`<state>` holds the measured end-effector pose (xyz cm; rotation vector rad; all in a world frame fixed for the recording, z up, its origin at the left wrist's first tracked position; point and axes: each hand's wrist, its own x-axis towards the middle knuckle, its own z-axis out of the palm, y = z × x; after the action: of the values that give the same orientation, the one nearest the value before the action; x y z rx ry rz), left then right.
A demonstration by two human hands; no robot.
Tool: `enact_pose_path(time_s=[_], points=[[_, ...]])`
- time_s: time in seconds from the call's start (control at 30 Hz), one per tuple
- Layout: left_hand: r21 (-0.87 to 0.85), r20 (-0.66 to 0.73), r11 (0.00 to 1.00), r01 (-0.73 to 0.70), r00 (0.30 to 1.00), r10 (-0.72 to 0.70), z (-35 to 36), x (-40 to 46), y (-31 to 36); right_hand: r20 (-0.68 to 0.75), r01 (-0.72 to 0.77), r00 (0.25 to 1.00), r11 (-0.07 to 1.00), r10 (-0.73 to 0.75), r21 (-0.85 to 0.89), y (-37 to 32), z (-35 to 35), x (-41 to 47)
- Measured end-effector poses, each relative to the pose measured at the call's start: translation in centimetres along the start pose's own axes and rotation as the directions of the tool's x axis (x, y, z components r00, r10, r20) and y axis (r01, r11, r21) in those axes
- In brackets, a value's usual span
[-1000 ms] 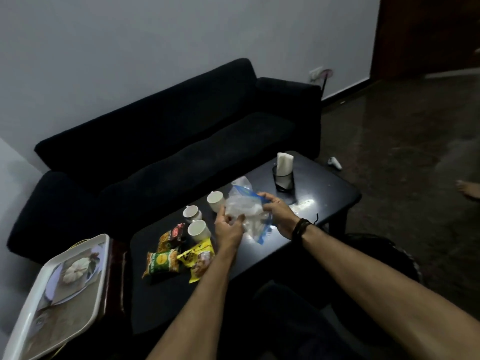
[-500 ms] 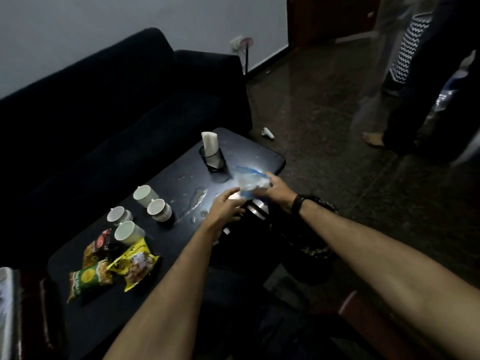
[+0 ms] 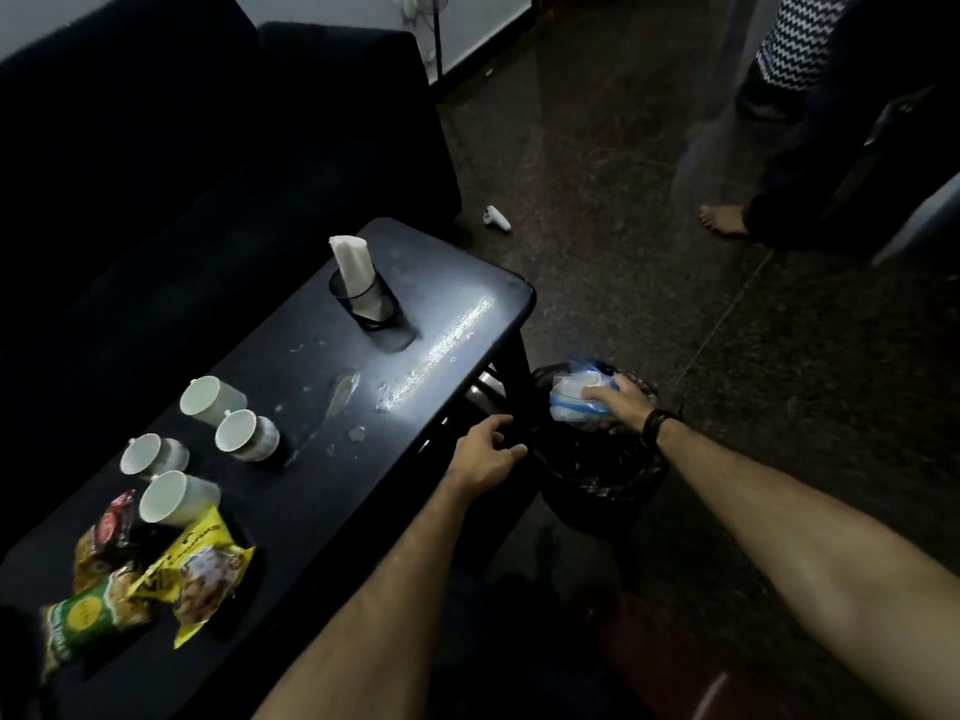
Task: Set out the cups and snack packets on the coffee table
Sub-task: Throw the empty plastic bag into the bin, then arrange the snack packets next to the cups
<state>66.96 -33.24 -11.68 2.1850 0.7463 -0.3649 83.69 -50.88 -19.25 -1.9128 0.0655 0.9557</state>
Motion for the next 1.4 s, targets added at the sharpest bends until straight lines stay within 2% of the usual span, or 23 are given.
enact_pose_path(time_s=[0.1, 0.2, 0.27, 0.33, 0.43, 0.5, 0.63, 0.8, 0.9, 1.0, 1.23, 1.4], points=[[0.02, 0.017, 1.0, 0.009, 1.0, -0.009, 0.9, 1.9, -0.9, 0.018, -0.068, 0.997, 0.996, 0.07, -0.057, 1.2, 1.1, 2.5], [0.018, 0.033, 1.0, 0.013, 0.999, -0.014, 1.2, 3.1, -1.9, -0.029, -0.242, 0.969, 0.932, 0.244, -0.27, 2.7, 2.0, 4.2], [-0.005, 0.036, 1.0, 0.016, 0.999, -0.016, 1.1, 3.6, -2.5, -0.118, -0.24, 0.971, 0.88, 0.21, -0.41, 3.2, 2.6, 4.6], [-0.019, 0.034, 0.999, 0.033, 0.999, -0.032, 0.9, 4.1, -3.1, -0.111, -0.165, 0.986, 0.844, 0.126, -0.51, 3.1, 3.0, 4.7], [-0.002, 0.01, 0.998, 0.071, 0.997, -0.071, 0.6, 4.4, -3.5, 0.008, -0.104, 0.992, 0.841, 0.128, -0.53, 2.5, 3.8, 4.7], [0.018, 0.004, 0.997, 0.078, 0.997, -0.078, 0.6, 4.2, -3.3, 0.021, -0.089, 0.992, 0.83, 0.121, -0.551, 1.9, 4.5, 4.4], [0.051, -0.036, 0.998, 0.048, 0.998, -0.046, -0.3, 3.7, -2.2, 0.005, 0.05, 0.998, 0.779, -0.061, -0.626, -0.5, 5.8, 3.4], [0.158, -0.121, 0.986, -0.053, 0.99, 0.073, -3.3, 1.8, -1.4, 0.011, 0.247, 0.947, 0.708, -0.321, -0.662, -3.7, 4.9, 1.9], [0.193, -0.194, 0.979, -0.065, 0.976, 0.103, -5.6, 0.1, -2.2, -0.046, 0.306, 0.906, 0.727, -0.42, -0.614, -5.2, 3.6, 0.7], [0.235, -0.26, 0.971, -0.047, 0.959, 0.109, -7.8, -2.1, -3.6, -0.045, 0.363, 0.878, 0.723, -0.477, -0.587, -7.4, 4.1, -0.9], [0.22, -0.436, 0.976, 0.003, 0.895, 0.096, -12.7, -9.3, -8.4, 0.138, 0.563, 0.781, 0.589, -0.61, -0.58, -12.4, 12.6, -6.6], [0.151, -0.567, 0.978, 0.148, 0.823, -0.037, -16.2, -15.2, -15.5, 0.344, 0.691, 0.702, 0.478, -0.624, -0.542, -14.5, 22.2, -10.8]])
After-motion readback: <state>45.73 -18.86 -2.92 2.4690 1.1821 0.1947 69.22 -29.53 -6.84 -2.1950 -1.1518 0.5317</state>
